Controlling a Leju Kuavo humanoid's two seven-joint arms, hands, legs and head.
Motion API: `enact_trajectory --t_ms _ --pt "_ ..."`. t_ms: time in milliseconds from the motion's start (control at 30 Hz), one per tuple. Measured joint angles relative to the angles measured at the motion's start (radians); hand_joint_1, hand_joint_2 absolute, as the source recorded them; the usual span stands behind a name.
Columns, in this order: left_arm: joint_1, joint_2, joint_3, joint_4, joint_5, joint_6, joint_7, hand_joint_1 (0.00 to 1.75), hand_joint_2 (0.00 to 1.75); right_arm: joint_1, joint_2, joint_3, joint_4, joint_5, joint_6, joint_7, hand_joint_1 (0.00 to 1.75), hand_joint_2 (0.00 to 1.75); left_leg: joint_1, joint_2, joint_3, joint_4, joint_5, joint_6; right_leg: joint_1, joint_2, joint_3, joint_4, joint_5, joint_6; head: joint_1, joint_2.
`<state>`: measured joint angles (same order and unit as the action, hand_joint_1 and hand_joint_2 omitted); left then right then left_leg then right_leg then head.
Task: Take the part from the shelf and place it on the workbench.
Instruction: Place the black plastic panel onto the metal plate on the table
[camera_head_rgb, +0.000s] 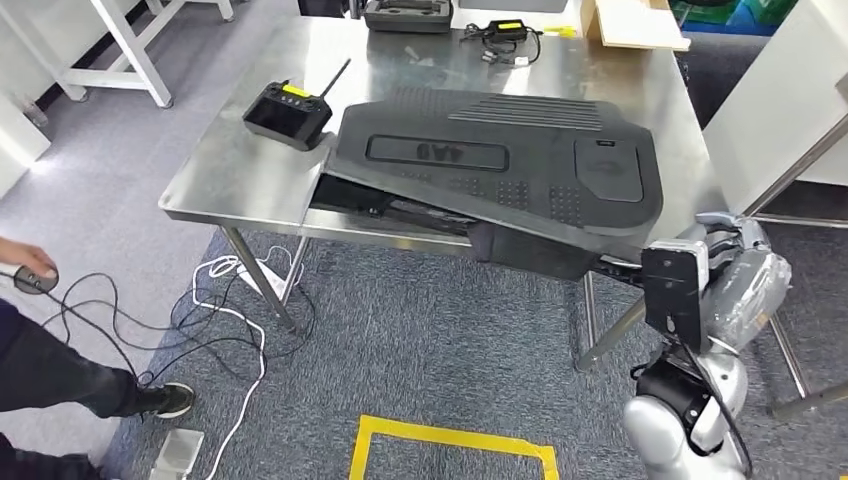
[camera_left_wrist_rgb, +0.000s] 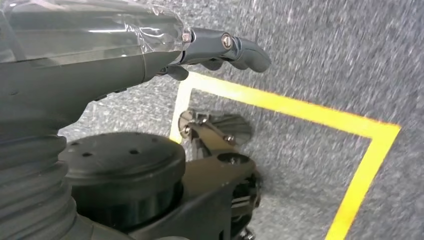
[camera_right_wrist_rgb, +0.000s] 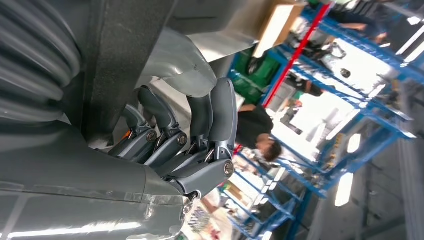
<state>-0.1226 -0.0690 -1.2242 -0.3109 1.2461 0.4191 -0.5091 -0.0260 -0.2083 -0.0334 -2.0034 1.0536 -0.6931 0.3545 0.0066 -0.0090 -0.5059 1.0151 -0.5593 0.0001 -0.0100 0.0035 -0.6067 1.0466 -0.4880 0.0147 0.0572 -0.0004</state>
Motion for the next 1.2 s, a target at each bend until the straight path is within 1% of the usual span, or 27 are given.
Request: enact_trajectory --t_ms 67,100,133,200,233,267,300,333,367,400,433,533,600,633,667,733,767,800,833,900,933,967,1000,1100,1133,1167,1200 --pt "-0.002 0.0 0.0 0.0 -0.001 0.0 0.001 0.0 1.75 -0.009 -0.017 0.005 0.0 0.006 0.0 0.024 1.75 1.75 0.0 0.001 0.005 0.003 -0.01 -0.01 -0.003 0.001 0.008 -0.008 -0.006 -0.011 -0.006 0.0" --pt "-0.004 0.0 0.0 0.0 -0.001 0.0 0.001 0.0 1.75 -0.016 -0.026 0.008 0.0 0.008 0.0 0.036 1.75 1.75 0.0 0.002 0.0 0.023 -0.021 -0.016 -0.005 0.0 0.015 -0.013 -0.009 -0.017 -0.01 0.0" --pt "-0.006 0.0 0.0 0.0 -0.001 0.0 0.002 0.0 1.75 -0.022 -0.035 0.011 0.0 0.01 0.0 0.046 1.75 1.75 0.001 0.002 -0.017 0.065 -0.04 -0.021 -0.006 -0.002 0.023 -0.017 -0.012 -0.023 -0.016 0.0" --pt "-0.006 0.0 0.0 0.0 -0.002 -0.001 0.002 0.0 1.75 -0.031 -0.049 0.017 0.0 0.013 0.0 0.062 1.75 1.75 0.002 0.003 -0.094 0.201 -0.084 -0.027 -0.005 -0.005 0.037 -0.019 -0.022 -0.032 -0.027 0.0" --pt "-0.005 0.0 0.0 0.0 -0.002 -0.001 0.003 0.0 1.75 -0.033 -0.056 0.02 0.0 0.014 0.0 0.069 1.75 1.75 0.003 0.003 -0.136 0.261 -0.096 -0.029 -0.005 -0.006 0.043 -0.019 -0.028 -0.034 -0.031 0.0" --pt "-0.003 0.0 0.0 0.0 -0.001 -0.002 0.004 0.0 1.75 -0.034 -0.063 0.024 0.0 0.016 0.0 0.077 1.75 1.75 0.003 0.003 -0.166 0.292 -0.088 -0.029 -0.004 -0.005 0.051 -0.019 -0.034 -0.034 -0.034 0.0" --pt "-0.002 0.0 0.0 0.0 -0.001 -0.002 0.004 0.0 1.75 -0.035 -0.07 0.028 0.0 0.017 0.0 0.084 1.75 1.75 0.003 0.003 -0.177 0.284 -0.059 -0.028 -0.004 -0.004 0.06 -0.019 -0.041 -0.033 -0.036 0.0" --pt "-0.002 0.0 0.0 0.0 -0.001 -0.003 0.005 0.0 1.75 -0.038 -0.076 0.032 0.0 0.018 0.0 0.09 1.75 1.75 0.003 0.003 -0.171 0.239 -0.014 -0.025 -0.004 -0.003 0.071 -0.019 -0.049 -0.032 -0.038 0.0" --pt "-0.002 0.0 0.0 0.0 -0.001 -0.003 0.005 0.0 1.75 -0.042 -0.081 0.035 0.0 0.019 0.0 0.094 1.75 1.75 0.002 0.003 -0.154 0.174 0.036 -0.021 -0.004 -0.003 0.083 -0.019 -0.058 -0.03 -0.041 0.0" --pt "-0.002 0.001 0.0 0.0 -0.001 -0.003 0.005 0.0 1.75 -0.045 -0.085 0.039 0.0 0.019 0.0 0.096 1.75 1.75 0.001 0.003 -0.138 0.12 0.071 -0.016 -0.004 -0.003 0.093 -0.02 -0.066 -0.027 -0.043 0.0" --pt "-0.003 0.001 0.0 0.0 0.0 -0.003 0.005 0.0 1.75 -0.05 -0.089 0.043 0.0 0.019 0.0 0.098 1.75 1.75 -0.002 0.003 -0.124 0.076 0.092 -0.011 -0.003 -0.002 0.099 -0.02 -0.073 -0.023 -0.046 0.0" --pt "-0.004 0.001 0.0 0.0 0.0 -0.006 0.005 0.0 1.75 -0.059 -0.103 0.056 0.0 0.018 0.0 0.107 1.75 1.75 -0.01 0.002 -0.113 0.038 0.084 0.004 -0.003 0.0 0.097 -0.024 -0.078 -0.008 -0.05 0.0" --pt "-0.004 0.002 0.0 0.0 -0.001 -0.01 0.005 0.0 1.75 -0.067 -0.114 0.063 0.0 0.019 0.0 0.115 1.75 1.75 -0.006 0.002 -0.102 0.024 0.081 0.013 -0.006 -0.002 0.1 -0.02 -0.087 0.002 -0.048 0.0" --pt "-0.005 0.002 0.0 0.0 -0.002 -0.011 0.005 0.0 1.75 -0.074 -0.118 0.066 0.0 0.019 0.0 0.118 1.75 1.75 -0.003 0.002 -0.093 0.016 0.079 0.017 -0.007 -0.003 0.091 0.004 -0.099 0.007 -0.044 0.0" --pt "-0.007 0.003 0.0 0.0 -0.002 -0.012 0.004 0.0 1.75 -0.079 -0.122 0.069 0.001 0.02 0.0 0.121 1.75 1.75 -0.001 0.003 -0.085 0.011 0.077 0.021 -0.007 -0.003 0.068 0.05 -0.117 0.011 -0.039 0.0" --pt "-0.009 0.004 0.0 0.0 -0.002 -0.014 0.004 0.0 1.75 -0.084 -0.128 0.076 0.002 0.021 0.0 0.126 1.75 1.75 0.0 0.003 -0.072 0.007 0.069 0.028 -0.008 -0.003 -0.014 0.181 -0.154 0.016 -0.026 0.0" --pt "-0.01 0.004 0.0 0.0 -0.002 -0.014 0.005 0.0 1.75 -0.084 -0.13 0.079 0.003 0.02 0.0 0.128 1.75 1.75 0.0 0.003 -0.066 0.007 0.064 0.029 -0.008 -0.003 -0.053 0.232 -0.159 0.018 -0.021 0.0" --pt "-0.009 0.004 0.0 0.0 -0.002 -0.014 0.005 0.0 1.75 -0.082 -0.131 0.083 0.004 0.02 0.0 0.129 1.75 1.75 0.0 0.003 -0.059 0.007 0.058 0.029 -0.009 -0.003 -0.077 0.251 -0.145 0.019 -0.017 0.0" --pt "-0.009 0.004 0.0 0.0 -0.002 -0.015 0.005 0.0 1.75 -0.081 -0.132 0.085 0.005 0.019 0.0 0.129 1.75 1.75 0.001 0.002 -0.049 0.007 0.051 0.028 -0.009 -0.003 -0.081 0.227 -0.109 0.019 -0.012 0.0" --pt "-0.008 0.004 0.0 0.0 -0.002 -0.015 0.006 0.0 1.75 -0.081 -0.134 0.09 0.006 0.018 0.0 0.127 1.75 1.75 0.002 0.0 -0.028 0.006 0.035 0.021 -0.009 -0.004 -0.045 0.106 -0.02 0.016 -0.003 0.0" --pt "-0.009 0.004 0.0 0.0 -0.002 -0.015 0.006 0.0 1.75 -0.081 -0.135 0.092 0.006 0.017 0.0 0.125 1.75 1.75 0.001 0.0 -0.022 0.007 0.027 0.015 -0.007 -0.004 -0.024 0.048 0.007 0.013 0.001 0.0" --pt "-0.01 0.004 0.0 0.0 -0.001 -0.015 0.006 0.0 1.75 -0.081 -0.136 0.094 0.007 0.016 0.0 0.124 1.75 1.75 -0.001 -0.001 -0.019 0.007 0.021 0.009 -0.005 -0.003 -0.011 0.015 0.016 0.009 0.003 0.0" --pt "-0.01 0.004 0.0 0.0 -0.001 -0.015 0.006 0.0 1.75 -0.081 -0.137 0.095 0.007 0.015 0.0 0.123 1.75 1.75 -0.002 -0.001 -0.018 0.005 0.017 0.004 -0.002 -0.002 -0.006 0.003 0.011 0.004 0.003 0.0" --pt "-0.011 0.005 0.0 0.0 -0.001 -0.015 0.006 0.0 1.75 -0.08 -0.139 0.098 0.008 0.015 0.0 0.12 1.75 1.75 -0.003 0.001 -0.01 0.007 0.005 -0.011 -0.004 0.002 0.002 -0.007 0.003 -0.011 -0.005 0.0" --pt "-0.012 0.005 0.0 0.0 -0.001 -0.015 0.006 0.0 1.75 -0.08 -0.139 0.098 0.008 0.015 0.0 0.119 1.75 1.75 -0.002 0.002 -0.018 0.03 -0.008 -0.016 -0.006 0.001 0.007 -0.011 0.001 -0.017 -0.01 0.0" --pt "-0.012 0.005 0.0 0.0 -0.001 -0.014 0.006 0.0 1.75 -0.08 -0.14 0.099 0.008 0.014 0.0 0.118 1.75 1.75 -0.002 0.002 -0.037 0.074 -0.029 -0.02 -0.008 0.0 0.014 -0.014 -0.003 -0.023 -0.015 0.0" --pt "-0.012 0.005 0.0 0.0 -0.001 -0.014 0.006 0.0 1.75 -0.08 -0.14 0.1 0.008 0.013 0.0 0.117 1.75 1.75 -0.001 0.003 -0.07 0.138 -0.054 -0.023 -0.007 -0.002 0.021 -0.015 -0.007 -0.028 -0.021 0.0"
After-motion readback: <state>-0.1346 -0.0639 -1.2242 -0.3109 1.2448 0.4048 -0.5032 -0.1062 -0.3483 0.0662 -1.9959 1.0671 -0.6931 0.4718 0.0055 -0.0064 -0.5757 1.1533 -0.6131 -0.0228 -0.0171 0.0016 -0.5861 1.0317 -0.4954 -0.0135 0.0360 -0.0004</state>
